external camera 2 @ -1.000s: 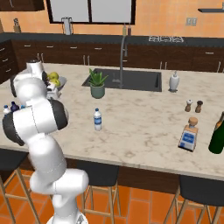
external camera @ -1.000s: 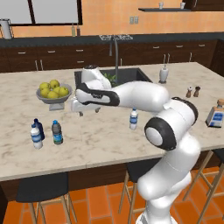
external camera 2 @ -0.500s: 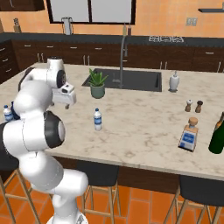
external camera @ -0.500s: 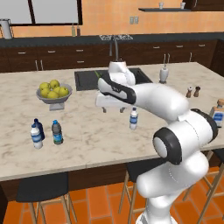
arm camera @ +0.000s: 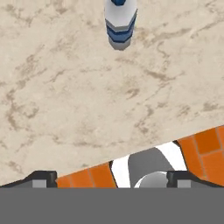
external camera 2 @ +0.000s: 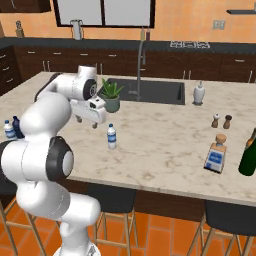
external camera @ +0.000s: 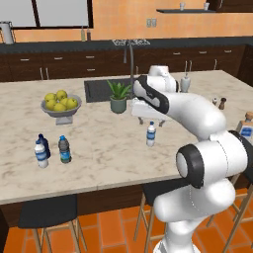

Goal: Move the plastic bottles in the middle to the plastics group, and the glass bottles in the middle to the glass group.

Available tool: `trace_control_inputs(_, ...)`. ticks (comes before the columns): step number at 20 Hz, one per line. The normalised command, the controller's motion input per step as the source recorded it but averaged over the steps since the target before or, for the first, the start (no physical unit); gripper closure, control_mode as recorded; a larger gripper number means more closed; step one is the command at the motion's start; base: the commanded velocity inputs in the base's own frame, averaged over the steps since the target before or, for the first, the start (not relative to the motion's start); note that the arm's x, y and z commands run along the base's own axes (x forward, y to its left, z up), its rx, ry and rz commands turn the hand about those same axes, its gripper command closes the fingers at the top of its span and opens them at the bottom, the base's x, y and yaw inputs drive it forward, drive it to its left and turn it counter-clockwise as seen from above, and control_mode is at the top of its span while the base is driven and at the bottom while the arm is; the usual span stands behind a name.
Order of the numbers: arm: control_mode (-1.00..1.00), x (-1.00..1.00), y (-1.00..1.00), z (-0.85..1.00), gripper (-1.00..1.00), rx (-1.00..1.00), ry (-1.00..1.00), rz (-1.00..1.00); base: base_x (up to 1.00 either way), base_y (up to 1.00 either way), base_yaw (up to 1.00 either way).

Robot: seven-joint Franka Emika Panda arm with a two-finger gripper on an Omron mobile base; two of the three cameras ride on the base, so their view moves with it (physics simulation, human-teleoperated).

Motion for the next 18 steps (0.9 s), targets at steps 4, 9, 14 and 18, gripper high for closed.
trace_control_inputs(4,-1.00,0.21,-0.58,-0.19,-1.00,-0.01,-0.05,0.04,0.00,0.00,0.00)
trace_control_inputs(9,-1.00,0.51,-0.13,-0.13,-1.00,0.00,0.01,0.12,0.00,0.00,0.00)
trace_control_inputs(14,-1.00,0.38,-0.05,-0.14,-1.00,-0.04,0.00,0.12,0.00,0.00,0.00)
trace_control_inputs(18,-1.00,0.25,-0.11,-0.30,-1.00,-0.08,0.00,0.14,0.00,0.00,0.00)
